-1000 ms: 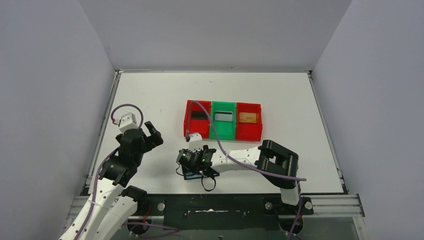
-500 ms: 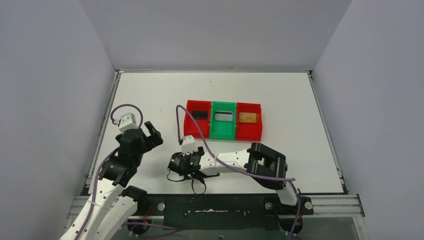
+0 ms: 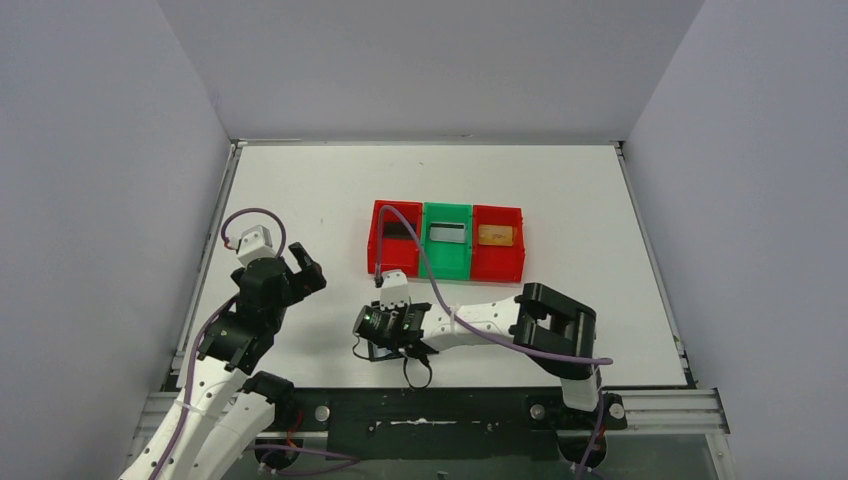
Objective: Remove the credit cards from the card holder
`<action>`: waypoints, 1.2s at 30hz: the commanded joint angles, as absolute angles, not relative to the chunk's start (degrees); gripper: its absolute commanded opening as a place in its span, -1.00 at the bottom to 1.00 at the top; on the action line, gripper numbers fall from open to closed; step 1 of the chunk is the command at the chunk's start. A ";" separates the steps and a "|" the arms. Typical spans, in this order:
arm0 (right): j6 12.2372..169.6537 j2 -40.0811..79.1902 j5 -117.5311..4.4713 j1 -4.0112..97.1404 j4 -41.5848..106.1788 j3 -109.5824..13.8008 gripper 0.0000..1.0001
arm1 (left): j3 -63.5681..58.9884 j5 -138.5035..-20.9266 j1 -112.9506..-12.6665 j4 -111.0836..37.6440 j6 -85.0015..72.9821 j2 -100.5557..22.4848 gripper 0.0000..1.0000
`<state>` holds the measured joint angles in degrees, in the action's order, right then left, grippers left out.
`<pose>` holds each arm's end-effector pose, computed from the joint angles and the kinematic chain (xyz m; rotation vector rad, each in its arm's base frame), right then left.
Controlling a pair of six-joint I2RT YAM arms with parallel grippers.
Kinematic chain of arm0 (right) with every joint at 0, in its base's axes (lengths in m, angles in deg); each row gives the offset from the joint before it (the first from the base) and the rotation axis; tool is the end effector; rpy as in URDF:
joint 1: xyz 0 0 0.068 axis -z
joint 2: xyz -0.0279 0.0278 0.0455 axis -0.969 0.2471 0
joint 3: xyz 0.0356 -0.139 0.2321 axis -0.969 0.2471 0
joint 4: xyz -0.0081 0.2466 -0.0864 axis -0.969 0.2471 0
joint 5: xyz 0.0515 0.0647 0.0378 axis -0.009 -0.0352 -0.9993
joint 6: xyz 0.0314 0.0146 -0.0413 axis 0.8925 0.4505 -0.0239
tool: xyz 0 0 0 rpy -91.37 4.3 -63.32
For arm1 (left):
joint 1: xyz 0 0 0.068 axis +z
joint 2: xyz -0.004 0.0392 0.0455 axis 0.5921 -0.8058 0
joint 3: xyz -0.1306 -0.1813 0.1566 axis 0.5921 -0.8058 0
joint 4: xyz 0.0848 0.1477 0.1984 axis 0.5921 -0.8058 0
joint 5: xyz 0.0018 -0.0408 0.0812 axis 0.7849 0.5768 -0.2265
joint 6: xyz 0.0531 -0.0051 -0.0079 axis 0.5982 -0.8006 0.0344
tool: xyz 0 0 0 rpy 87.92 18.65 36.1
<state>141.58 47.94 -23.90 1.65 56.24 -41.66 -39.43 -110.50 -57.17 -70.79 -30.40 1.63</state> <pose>0.1189 0.3609 0.1547 -0.2422 2.5446 0.2920 0.1344 -0.0365 0.2692 -0.4999 2.0217 -0.1870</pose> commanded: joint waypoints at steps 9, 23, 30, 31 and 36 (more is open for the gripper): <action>144.35 42.36 -21.09 2.33 63.62 -44.49 0.28 | -38.42 -110.41 -56.61 -68.79 -30.47 1.40 0.89; 154.03 44.07 -17.15 1.18 74.70 -44.14 0.89 | -38.68 -109.82 -56.38 -68.45 -30.38 1.26 0.89; 152.97 46.48 -21.36 1.98 70.24 -42.44 0.94 | -38.69 -109.55 -56.28 -68.35 -30.28 0.80 0.88; 153.14 46.41 -21.94 2.30 69.49 -41.81 0.94 | -38.67 -109.46 -56.26 -68.35 -30.23 0.83 0.88; 153.95 45.54 -23.96 3.49 66.92 -38.60 0.97 | -38.75 -109.10 -56.26 -68.22 -30.10 0.82 0.88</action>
